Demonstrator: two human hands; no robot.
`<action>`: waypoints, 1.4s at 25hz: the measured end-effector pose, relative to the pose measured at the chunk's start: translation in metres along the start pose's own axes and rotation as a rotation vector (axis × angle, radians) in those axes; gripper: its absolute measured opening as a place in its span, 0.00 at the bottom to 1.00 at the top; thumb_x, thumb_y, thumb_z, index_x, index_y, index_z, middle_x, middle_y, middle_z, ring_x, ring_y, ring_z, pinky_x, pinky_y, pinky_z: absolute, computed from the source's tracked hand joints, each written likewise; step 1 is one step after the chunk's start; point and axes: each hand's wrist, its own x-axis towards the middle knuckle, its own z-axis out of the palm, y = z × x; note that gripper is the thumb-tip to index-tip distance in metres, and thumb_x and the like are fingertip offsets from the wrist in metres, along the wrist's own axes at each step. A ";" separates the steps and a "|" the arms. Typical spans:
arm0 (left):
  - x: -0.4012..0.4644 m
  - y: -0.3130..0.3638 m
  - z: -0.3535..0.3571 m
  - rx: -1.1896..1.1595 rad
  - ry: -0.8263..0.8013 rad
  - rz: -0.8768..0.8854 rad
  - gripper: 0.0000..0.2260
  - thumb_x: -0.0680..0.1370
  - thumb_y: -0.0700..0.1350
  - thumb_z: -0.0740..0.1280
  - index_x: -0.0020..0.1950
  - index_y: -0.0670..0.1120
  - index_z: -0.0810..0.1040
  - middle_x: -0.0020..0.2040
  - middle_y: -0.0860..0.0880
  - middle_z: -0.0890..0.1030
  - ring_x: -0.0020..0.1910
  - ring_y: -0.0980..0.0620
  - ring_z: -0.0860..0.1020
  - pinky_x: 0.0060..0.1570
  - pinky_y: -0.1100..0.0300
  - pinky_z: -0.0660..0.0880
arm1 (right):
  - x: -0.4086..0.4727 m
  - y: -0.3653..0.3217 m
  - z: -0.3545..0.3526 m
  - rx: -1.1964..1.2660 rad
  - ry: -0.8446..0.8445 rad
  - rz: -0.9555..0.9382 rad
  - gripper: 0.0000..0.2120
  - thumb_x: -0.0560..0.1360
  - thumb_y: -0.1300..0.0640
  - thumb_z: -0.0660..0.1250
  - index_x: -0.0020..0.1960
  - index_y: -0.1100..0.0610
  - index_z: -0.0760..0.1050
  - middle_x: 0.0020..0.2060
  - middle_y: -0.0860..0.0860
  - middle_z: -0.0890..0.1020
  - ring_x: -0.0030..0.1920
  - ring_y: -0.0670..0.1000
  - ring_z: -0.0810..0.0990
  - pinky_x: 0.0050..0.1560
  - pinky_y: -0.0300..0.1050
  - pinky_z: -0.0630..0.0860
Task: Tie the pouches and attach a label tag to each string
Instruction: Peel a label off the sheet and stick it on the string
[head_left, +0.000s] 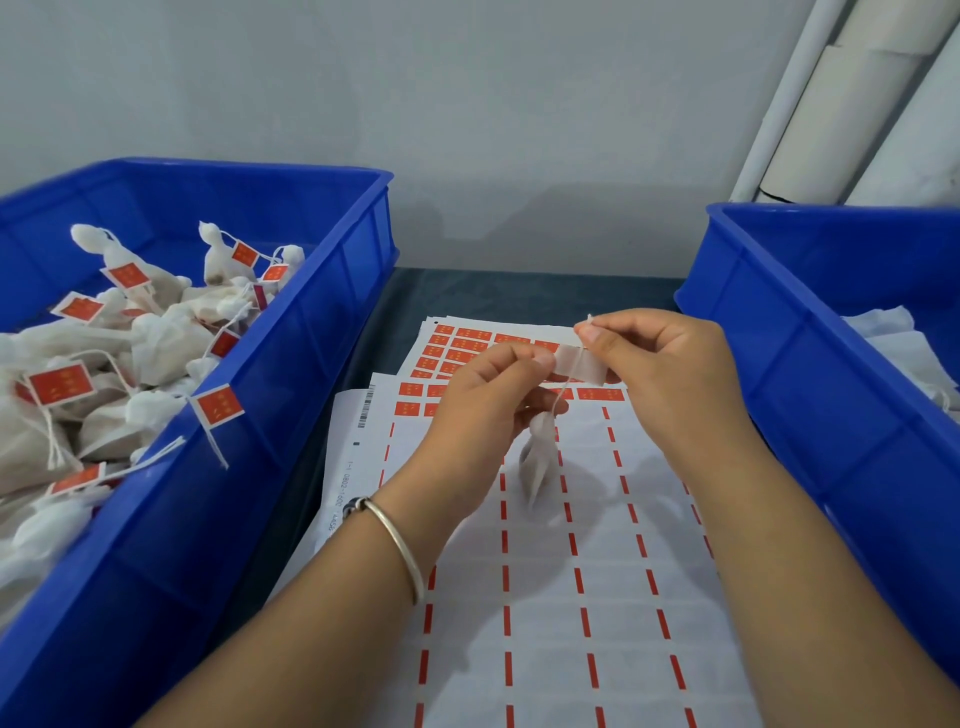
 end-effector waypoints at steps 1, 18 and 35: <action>-0.001 0.000 0.000 0.010 -0.009 0.018 0.08 0.78 0.45 0.65 0.40 0.52 0.81 0.36 0.53 0.82 0.35 0.54 0.80 0.44 0.60 0.78 | 0.000 0.000 0.000 0.005 0.001 0.005 0.10 0.75 0.52 0.68 0.37 0.40 0.75 0.35 0.35 0.78 0.38 0.40 0.79 0.33 0.22 0.71; -0.003 -0.007 0.000 0.288 -0.037 0.297 0.09 0.72 0.44 0.72 0.40 0.59 0.78 0.34 0.60 0.80 0.31 0.62 0.75 0.29 0.73 0.72 | 0.002 0.003 0.000 0.099 -0.033 0.109 0.09 0.74 0.55 0.69 0.37 0.43 0.78 0.32 0.41 0.82 0.36 0.42 0.82 0.32 0.30 0.77; 0.006 0.003 -0.014 0.347 0.021 0.237 0.07 0.73 0.46 0.70 0.36 0.56 0.78 0.34 0.60 0.81 0.39 0.60 0.80 0.35 0.72 0.74 | 0.001 0.002 -0.004 0.038 -0.227 0.064 0.23 0.69 0.61 0.74 0.56 0.40 0.71 0.37 0.40 0.84 0.41 0.39 0.82 0.38 0.25 0.75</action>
